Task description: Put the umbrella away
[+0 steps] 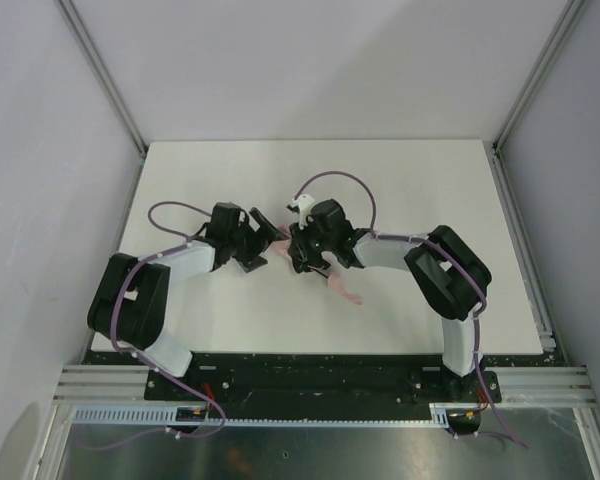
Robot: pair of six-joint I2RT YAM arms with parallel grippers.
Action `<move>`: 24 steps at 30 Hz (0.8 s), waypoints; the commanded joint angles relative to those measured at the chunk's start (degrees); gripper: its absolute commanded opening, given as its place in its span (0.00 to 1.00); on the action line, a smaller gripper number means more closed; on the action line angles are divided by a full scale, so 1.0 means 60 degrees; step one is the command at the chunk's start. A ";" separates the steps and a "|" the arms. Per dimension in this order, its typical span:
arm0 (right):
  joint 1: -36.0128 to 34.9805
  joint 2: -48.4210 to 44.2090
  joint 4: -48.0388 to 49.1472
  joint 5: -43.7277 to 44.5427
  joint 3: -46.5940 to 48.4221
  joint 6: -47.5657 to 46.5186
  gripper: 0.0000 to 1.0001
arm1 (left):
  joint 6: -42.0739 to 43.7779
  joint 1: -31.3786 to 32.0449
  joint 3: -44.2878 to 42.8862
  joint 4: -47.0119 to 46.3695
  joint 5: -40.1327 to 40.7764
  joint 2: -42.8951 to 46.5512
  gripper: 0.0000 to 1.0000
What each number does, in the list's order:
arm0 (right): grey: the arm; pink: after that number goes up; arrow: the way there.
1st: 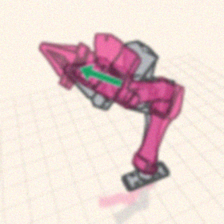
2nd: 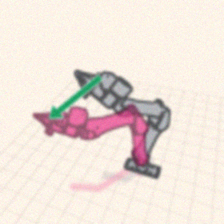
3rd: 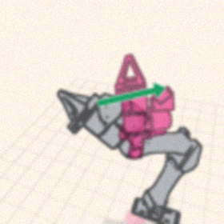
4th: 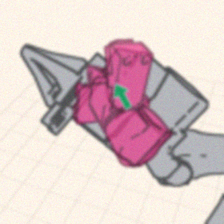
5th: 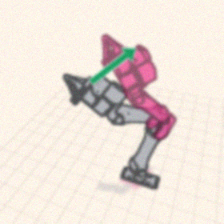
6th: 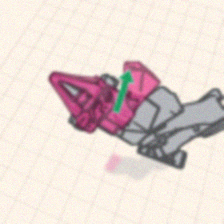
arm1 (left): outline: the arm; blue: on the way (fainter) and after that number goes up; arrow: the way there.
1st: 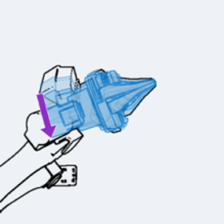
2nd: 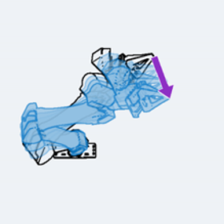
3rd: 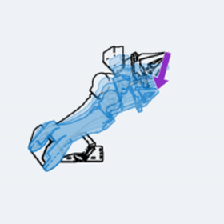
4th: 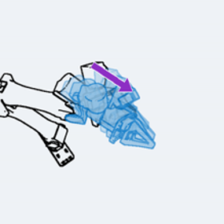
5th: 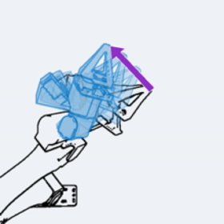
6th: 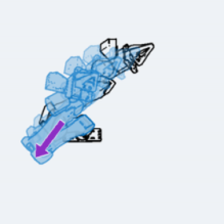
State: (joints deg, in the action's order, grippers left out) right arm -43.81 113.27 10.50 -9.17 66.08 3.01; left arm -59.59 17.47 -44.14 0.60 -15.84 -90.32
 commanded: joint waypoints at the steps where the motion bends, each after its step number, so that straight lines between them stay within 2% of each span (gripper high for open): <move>1: 0.0530 0.1407 -0.3086 -0.2249 -0.0997 0.0589 0.10 | 0.0161 0.0206 -0.0172 -0.0331 0.0186 -0.0552 0.99; 7: 0.1053 0.1580 -0.2917 -0.3480 -0.0938 0.0858 0.09 | -0.0177 0.0574 -0.0372 -0.0908 0.0598 -0.1642 0.99; 9: 0.1221 0.1631 -0.2782 -0.3983 -0.0900 0.0992 0.09 | -0.0231 0.0680 -0.0384 -0.0775 0.1016 -0.1787 0.94; 11: 0.1354 0.1714 -0.2752 -0.4438 -0.0791 0.1081 0.09 | -0.0299 0.0714 -0.0346 -0.0529 0.1358 -0.1926 0.82; 15: 0.1435 0.1791 -0.2858 -0.4819 -0.0563 0.1094 0.10 | -0.0317 0.0720 -0.0451 -0.0054 0.1582 -0.2430 0.50; 18: 0.1458 0.1594 -0.2810 -0.4879 -0.0457 0.1226 0.15 | -0.0301 0.0739 -0.0486 0.0092 0.1377 -0.2789 0.28; 21: 0.1448 0.1050 -0.2690 -0.4568 -0.0431 0.1407 0.26 | -0.0237 0.0781 -0.0483 0.0164 0.1194 -0.2870 0.10; 24: 0.1302 0.0187 -0.2628 -0.3663 -0.0391 0.1402 0.43 | -0.0135 0.0865 -0.0521 0.0356 0.1058 -0.2773 0.05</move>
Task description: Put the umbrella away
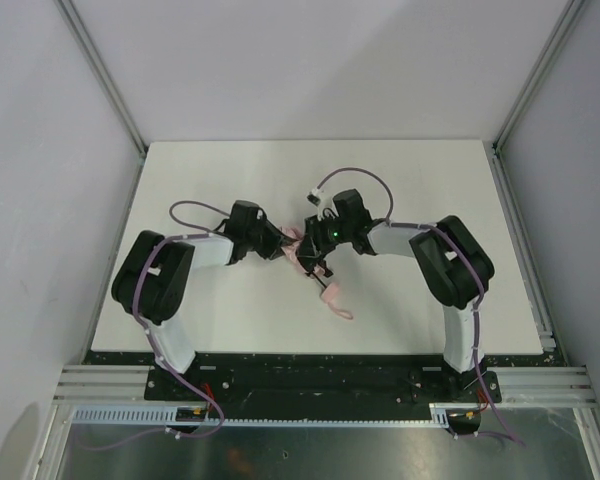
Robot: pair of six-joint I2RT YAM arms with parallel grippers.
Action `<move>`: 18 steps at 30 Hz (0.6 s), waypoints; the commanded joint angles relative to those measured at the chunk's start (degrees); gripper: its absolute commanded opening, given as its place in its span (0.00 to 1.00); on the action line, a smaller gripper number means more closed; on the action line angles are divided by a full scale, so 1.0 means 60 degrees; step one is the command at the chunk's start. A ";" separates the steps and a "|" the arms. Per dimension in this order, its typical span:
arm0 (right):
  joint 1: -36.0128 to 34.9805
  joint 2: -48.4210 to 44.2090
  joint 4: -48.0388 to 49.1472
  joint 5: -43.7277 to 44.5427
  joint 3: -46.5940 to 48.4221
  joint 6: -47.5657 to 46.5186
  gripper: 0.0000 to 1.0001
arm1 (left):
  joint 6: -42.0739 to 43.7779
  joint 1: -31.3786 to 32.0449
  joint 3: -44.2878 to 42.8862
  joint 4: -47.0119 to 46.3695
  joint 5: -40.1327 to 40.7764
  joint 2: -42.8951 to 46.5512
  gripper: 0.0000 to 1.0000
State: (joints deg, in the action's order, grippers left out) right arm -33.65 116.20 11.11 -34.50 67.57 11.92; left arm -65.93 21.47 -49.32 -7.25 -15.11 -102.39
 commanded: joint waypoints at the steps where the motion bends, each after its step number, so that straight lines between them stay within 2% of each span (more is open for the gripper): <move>1: -0.0526 -0.0620 -0.2723 0.1052 -0.0633 -0.0237 0.52 | 0.0930 0.0229 0.0334 0.1736 0.0886 -0.0718 0.04; 4: -0.1181 -0.1533 -0.2710 0.2817 -0.0641 -0.0957 0.70 | 0.0924 0.0277 0.0371 0.1927 0.0735 -0.0596 0.00; 8: -0.2348 -0.1858 -0.2781 0.6228 -0.0585 -0.1786 0.79 | 0.0809 0.0287 0.0546 0.2216 0.0607 -0.0352 0.00; 14: -0.3650 -0.0838 -0.2797 1.0312 -0.0227 -0.2298 0.80 | 0.0598 0.0301 0.0714 0.2685 0.0485 -0.0186 0.00; 18: -0.4026 0.0032 -0.2659 1.2104 -0.0053 -0.2267 0.72 | 0.0571 0.0421 0.0575 0.3140 0.0523 -0.0146 0.00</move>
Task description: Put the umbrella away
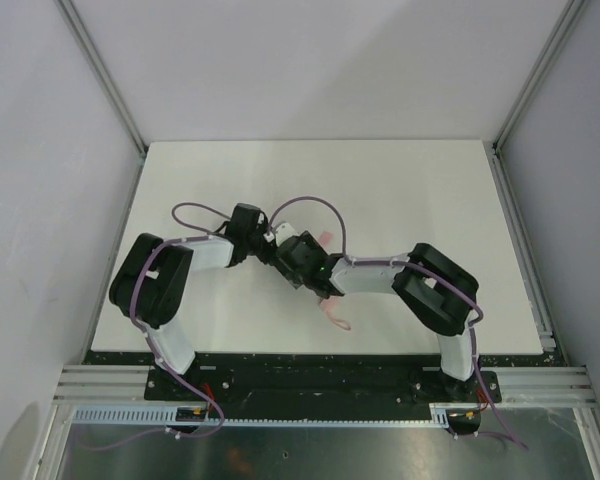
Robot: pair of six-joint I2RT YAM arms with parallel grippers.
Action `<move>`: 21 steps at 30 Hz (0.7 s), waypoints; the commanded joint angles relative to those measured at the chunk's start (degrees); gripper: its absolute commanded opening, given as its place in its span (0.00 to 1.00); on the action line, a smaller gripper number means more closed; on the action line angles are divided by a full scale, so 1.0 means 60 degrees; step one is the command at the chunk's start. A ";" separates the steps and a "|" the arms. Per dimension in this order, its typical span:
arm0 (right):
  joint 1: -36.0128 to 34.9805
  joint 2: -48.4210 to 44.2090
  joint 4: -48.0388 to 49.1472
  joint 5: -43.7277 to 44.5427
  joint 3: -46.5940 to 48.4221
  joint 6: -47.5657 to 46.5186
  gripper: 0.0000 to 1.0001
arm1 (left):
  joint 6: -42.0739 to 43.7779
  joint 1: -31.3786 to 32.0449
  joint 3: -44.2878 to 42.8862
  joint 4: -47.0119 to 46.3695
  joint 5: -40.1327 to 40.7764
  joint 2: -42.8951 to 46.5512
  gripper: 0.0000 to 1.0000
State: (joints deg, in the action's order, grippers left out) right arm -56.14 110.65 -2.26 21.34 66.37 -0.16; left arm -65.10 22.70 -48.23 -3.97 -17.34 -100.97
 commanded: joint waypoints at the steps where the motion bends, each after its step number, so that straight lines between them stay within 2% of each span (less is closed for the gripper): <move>1: -0.0280 0.1087 -0.0429 0.2828 0.0161 -0.0200 0.68 | 0.0441 0.0268 0.0341 0.2711 0.0919 -0.0369 0.00; 5: 0.0024 0.1197 -0.1080 0.1963 0.0179 0.0276 0.37 | 0.0505 0.0430 0.0167 0.2953 0.0912 -0.0381 0.00; 9: 0.0463 0.1180 -0.1853 -0.0124 0.0165 0.0526 0.11 | 0.0656 0.0563 -0.0069 0.3023 0.0736 -0.0483 0.00; 11: 0.0699 0.1116 -0.2147 -0.1289 0.0098 0.0602 0.03 | 0.0791 0.0588 -0.0171 0.3031 0.0766 -0.0431 0.03; 12: 0.0831 0.1049 -0.2203 -0.1932 0.0019 0.0659 0.01 | 0.0862 0.0585 -0.0197 0.3033 0.0862 -0.0349 0.12; 15: 0.1318 0.0773 -0.2128 -0.4021 -0.0323 0.0917 0.00 | 0.1188 0.0533 -0.0221 0.3016 0.1295 0.0137 0.50; 17: 0.1616 0.0651 -0.2040 -0.5200 -0.0518 0.1030 0.00 | 0.1425 0.0486 -0.0205 0.2993 0.1616 0.0559 0.69; 20: 0.2066 0.0578 -0.1809 -0.6771 -0.0755 0.1220 0.00 | 0.1707 0.0367 -0.0216 0.2927 0.1682 0.1078 0.91; 21: 0.2225 0.0597 -0.1705 -0.7266 -0.0825 0.1298 0.00 | 0.1760 0.0321 -0.0235 0.2914 0.1627 0.1160 0.95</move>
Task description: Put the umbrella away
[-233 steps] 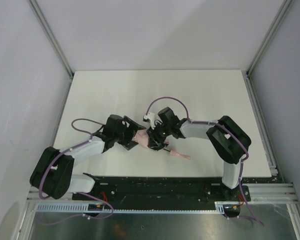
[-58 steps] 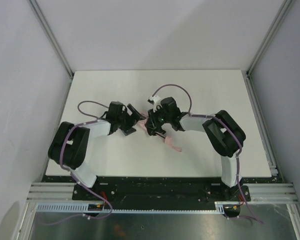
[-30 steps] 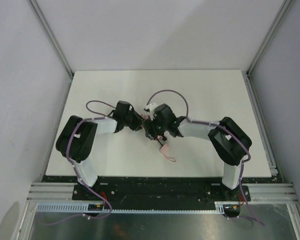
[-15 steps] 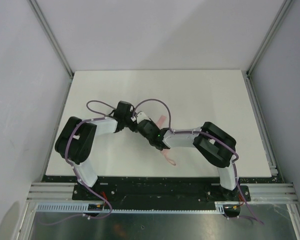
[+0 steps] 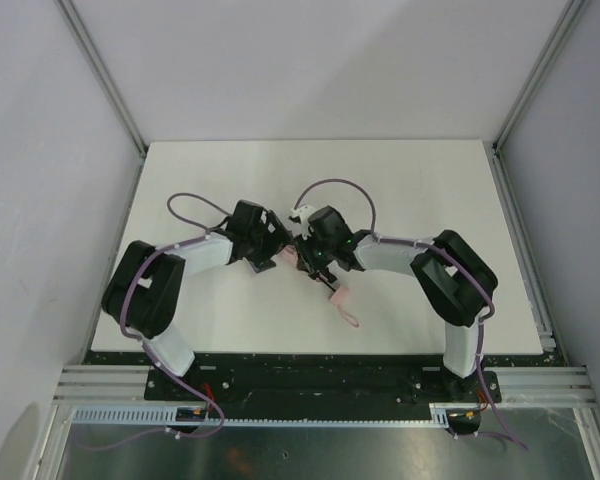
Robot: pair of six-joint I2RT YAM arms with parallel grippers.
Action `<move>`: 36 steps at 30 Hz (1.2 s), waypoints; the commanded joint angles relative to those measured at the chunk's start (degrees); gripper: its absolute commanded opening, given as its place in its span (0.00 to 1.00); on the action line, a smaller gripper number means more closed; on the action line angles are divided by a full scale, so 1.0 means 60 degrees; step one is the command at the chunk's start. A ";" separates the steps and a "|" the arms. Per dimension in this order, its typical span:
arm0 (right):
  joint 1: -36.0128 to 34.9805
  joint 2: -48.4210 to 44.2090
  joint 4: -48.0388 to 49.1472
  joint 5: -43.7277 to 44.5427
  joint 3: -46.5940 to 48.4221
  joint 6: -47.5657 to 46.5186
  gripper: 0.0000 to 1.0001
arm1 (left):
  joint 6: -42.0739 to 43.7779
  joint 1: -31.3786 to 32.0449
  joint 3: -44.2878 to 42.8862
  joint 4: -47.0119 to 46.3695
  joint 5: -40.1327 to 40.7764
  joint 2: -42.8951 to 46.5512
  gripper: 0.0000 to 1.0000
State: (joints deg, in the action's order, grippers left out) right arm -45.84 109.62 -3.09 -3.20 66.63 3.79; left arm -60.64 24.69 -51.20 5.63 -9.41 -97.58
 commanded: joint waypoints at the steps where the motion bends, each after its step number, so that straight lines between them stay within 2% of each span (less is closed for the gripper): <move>1: 0.0662 0.0785 -0.1478 -0.3613 -0.0926 0.0714 0.00 | 0.1043 -0.0041 0.0252 0.1302 0.0241 0.0629 0.98; 9: 0.1655 0.1396 -0.0940 -0.6505 -0.0998 0.1367 0.00 | 0.1061 0.0359 -0.0024 0.1263 -0.0039 -0.0180 0.99; 13: 0.1970 0.1692 -0.0597 -0.7364 -0.0987 0.1681 0.00 | 0.0952 0.0627 -0.0192 0.1252 0.0097 -0.0822 0.92; 15: 0.2100 0.1819 -0.0473 -0.7688 -0.0984 0.1832 0.00 | 0.0923 0.0693 -0.0181 0.1246 0.0153 -0.1038 0.82; 21: 0.2225 0.1783 -0.0107 -0.7824 -0.0989 0.2231 0.00 | 0.0611 0.0748 0.0083 0.1203 0.0157 -0.1303 0.27; 23: 0.2207 0.1574 0.0082 -0.7492 -0.0984 0.2449 0.03 | 0.0460 0.0756 0.0140 0.1201 0.0106 -0.1301 0.11; 25: 0.2126 0.1196 0.0125 -0.6841 -0.0991 0.2475 0.14 | 0.0331 0.0776 0.0180 0.1201 0.0023 -0.1311 0.03; 29: 0.1776 0.0061 -0.0105 -0.5142 -0.0988 0.2142 0.57 | 0.0034 0.0830 0.0381 0.1214 -0.0034 -0.1218 0.00; 31: 0.1546 -0.0475 -0.0185 -0.4258 -0.0992 0.1962 0.72 | -0.0113 0.0835 0.0522 0.1222 -0.0019 -0.1137 0.00; 33: 0.1133 -0.1008 -0.0304 -0.3012 -0.0982 0.1628 0.82 | -0.0237 0.0836 0.0624 0.1254 -0.0048 -0.1058 0.00; 36: 0.0422 -0.1525 -0.0526 -0.0975 -0.0930 0.1295 0.91 | -0.0437 0.0837 0.0687 0.1398 -0.0095 -0.1026 0.00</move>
State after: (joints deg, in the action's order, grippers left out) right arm -39.42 105.32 -4.40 -29.89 60.77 17.10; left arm -65.45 27.73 -51.18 2.79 -12.51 -101.32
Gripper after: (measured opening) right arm 0.868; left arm 0.366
